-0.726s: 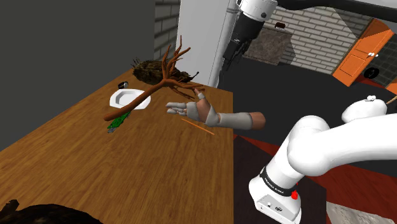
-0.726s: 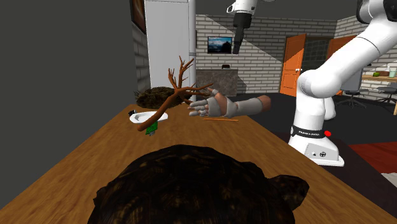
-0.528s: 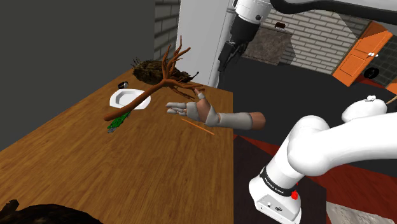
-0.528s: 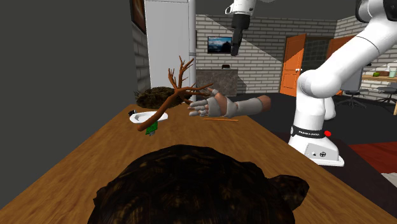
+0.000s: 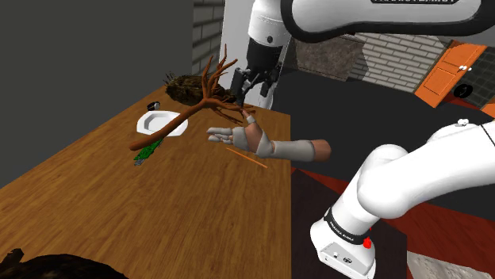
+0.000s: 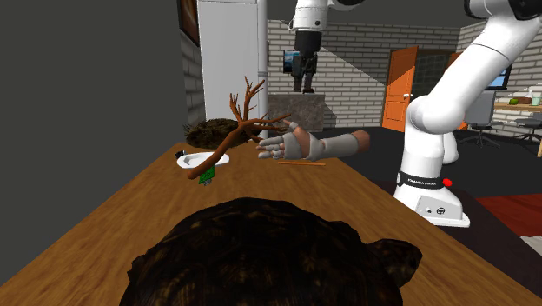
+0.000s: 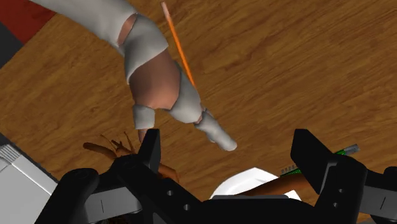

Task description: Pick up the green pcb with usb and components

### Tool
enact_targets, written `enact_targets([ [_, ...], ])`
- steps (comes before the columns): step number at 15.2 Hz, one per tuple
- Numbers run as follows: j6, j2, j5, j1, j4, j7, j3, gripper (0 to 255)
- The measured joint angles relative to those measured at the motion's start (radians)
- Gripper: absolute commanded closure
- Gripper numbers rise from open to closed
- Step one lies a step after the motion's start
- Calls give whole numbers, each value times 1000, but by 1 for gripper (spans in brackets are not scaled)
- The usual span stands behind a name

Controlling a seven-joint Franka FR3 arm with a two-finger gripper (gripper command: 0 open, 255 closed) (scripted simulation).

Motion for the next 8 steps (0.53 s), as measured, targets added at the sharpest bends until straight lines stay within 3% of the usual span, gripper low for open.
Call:
enact_targets([
  [8, 55, 305, -65, -57, 157, 384, 210, 0],
])
